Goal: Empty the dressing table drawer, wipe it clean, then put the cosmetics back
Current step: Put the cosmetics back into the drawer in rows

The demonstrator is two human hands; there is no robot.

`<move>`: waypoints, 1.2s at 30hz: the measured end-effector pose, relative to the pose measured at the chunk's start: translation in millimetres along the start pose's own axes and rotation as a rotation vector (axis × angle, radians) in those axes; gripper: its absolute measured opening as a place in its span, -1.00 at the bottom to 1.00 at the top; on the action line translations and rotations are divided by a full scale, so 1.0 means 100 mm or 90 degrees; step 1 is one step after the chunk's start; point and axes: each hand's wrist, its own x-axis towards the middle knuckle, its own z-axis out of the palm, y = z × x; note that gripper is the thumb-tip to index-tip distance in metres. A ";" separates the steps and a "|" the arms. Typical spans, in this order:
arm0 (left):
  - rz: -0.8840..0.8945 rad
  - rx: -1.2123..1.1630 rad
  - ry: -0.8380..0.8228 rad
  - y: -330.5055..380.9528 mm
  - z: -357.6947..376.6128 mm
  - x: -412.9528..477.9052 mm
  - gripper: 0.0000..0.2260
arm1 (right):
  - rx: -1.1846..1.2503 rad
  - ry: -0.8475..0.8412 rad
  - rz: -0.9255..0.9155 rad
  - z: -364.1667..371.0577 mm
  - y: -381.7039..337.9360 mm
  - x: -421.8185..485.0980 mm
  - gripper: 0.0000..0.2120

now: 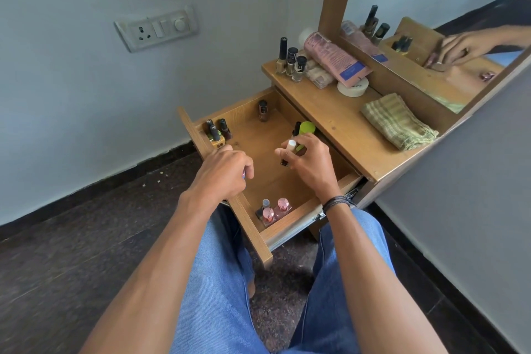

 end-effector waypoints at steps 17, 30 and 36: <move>0.001 -0.258 0.070 -0.15 -0.03 -0.03 -0.86 | -0.082 -0.094 -0.009 0.03 0.02 0.00 -0.88; -0.222 -0.501 0.382 -0.35 -0.02 0.00 -0.65 | -0.230 -0.235 0.021 0.08 0.02 0.02 -0.73; -0.117 -0.391 0.299 -0.30 -0.02 0.14 -0.75 | -0.246 -0.251 0.045 0.07 -0.02 0.01 -0.75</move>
